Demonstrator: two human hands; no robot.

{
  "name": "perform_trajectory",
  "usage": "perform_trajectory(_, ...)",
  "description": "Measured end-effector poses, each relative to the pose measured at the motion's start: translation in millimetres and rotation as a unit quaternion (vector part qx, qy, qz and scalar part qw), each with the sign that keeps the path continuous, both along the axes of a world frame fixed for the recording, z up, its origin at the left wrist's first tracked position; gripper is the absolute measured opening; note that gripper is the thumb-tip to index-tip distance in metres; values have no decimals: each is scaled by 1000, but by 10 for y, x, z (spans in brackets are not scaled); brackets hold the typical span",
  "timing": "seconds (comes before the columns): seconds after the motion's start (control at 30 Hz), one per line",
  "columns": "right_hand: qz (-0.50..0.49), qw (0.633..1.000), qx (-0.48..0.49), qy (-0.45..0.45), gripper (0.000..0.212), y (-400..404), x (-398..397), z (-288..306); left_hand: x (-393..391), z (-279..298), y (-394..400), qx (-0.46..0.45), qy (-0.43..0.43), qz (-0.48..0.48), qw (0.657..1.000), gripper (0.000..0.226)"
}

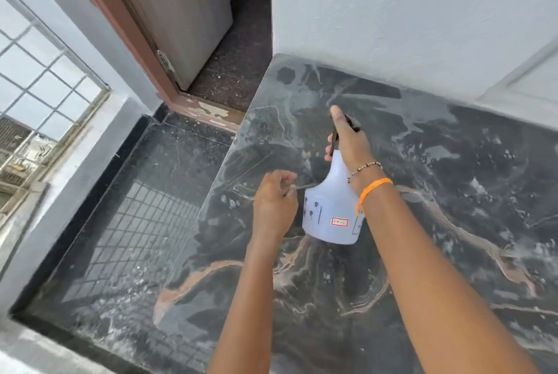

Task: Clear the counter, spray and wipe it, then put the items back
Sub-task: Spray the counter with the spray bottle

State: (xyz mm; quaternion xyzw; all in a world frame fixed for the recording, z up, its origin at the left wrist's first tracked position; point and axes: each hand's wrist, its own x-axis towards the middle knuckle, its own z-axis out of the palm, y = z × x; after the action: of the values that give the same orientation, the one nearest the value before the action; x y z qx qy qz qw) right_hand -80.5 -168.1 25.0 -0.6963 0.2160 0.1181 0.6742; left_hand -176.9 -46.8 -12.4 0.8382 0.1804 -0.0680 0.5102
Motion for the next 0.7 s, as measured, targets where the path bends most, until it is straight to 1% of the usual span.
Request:
perform_trajectory(0.03, -24, 998, 52, 32, 37, -93, -25, -2, 41, -5, -21, -6, -1, -6, 1000, 22)
perform_trajectory(0.1, -64, 981, 157, 97, 47, -328, -110, -14, 111, -26, -98, -14, -3, -26, 1000, 20)
perform_trajectory(0.13, -82, 970, 197, 112, 53, -457, -166, -25, 135, -41, -150, -18, -4, -39, 999, 19)
perform_trajectory(0.17, -97, 962, 229, 111, 54, -580, -224, -46, 157, -53, -203, -25, -4, -50, 998, 19)
perform_trajectory(0.23, -126, 950, 272, 84, 50, -820, -344, -81, 192, -80, -341, -43, -2, -74, 996, 18)
perform_trajectory(0.33, -157, 941, 294, 62, 43, -1059, -439, -103, 212, -98, -507, -65, 4, -104, 992, 17)
perform_trajectory(0.4, -203, 931, 295, 68, 42, -1166, -432, -112, 229, -116, -594, -69, 8, -119, 990, 17)
perform_trajectory(0.53, -300, 910, 268, 96, 39, -1314, -406, -125, 225, -133, -725, -56, 22, -140, 988, 16)
perform_trajectory(0.63, -269, 917, 270, 117, 35, -1412, -462, -138, 160, -117, -826, -54, 35, -149, 987, 16)
perform_trajectory(0.7, -251, 913, 304, 104, 31, -1512, -561, -148, 107, -87, -915, -55, 36, -152, 986, 15)
